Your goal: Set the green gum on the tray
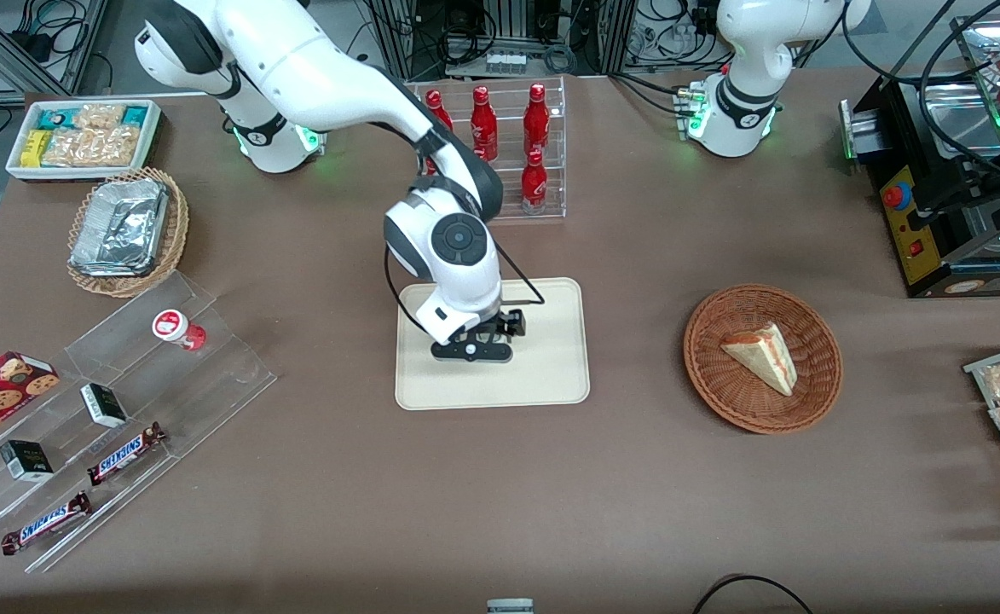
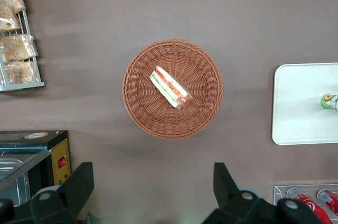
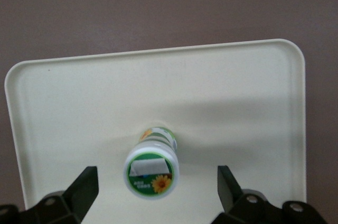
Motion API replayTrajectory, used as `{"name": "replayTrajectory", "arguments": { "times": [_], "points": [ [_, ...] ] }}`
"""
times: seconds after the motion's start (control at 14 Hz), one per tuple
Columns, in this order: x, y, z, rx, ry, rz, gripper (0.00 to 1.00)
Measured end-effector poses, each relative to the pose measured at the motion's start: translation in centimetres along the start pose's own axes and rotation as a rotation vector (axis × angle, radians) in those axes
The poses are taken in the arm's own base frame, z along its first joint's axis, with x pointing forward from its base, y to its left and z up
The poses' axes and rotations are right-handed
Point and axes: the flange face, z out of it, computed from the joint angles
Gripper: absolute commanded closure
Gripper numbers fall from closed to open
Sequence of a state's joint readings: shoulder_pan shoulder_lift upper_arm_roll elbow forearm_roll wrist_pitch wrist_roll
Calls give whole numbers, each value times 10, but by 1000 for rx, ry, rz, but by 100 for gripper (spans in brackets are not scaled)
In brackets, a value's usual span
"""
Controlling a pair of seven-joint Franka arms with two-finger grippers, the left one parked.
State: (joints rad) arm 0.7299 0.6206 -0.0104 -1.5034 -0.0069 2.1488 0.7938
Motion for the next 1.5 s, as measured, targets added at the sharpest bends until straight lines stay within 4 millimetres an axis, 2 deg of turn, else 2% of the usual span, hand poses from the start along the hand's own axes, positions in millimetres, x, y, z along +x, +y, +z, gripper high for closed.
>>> {"name": "replayTrajectory", "arguments": {
  "times": [0.29, 0.57, 0.79, 1.0, 1.29, 1.5],
  "points": [
    [18, 38, -56, -22, -41, -43, 0],
    [40, 78, -86, -20, -62, -109, 0],
    [55, 114, -109, -9, -48, -73, 0],
    [74, 174, -136, 2, -34, -6, 0],
    [91, 273, -159, 5, -35, 80, 0],
    [95, 326, -170, 10, -30, 63, 0]
  ]
}}
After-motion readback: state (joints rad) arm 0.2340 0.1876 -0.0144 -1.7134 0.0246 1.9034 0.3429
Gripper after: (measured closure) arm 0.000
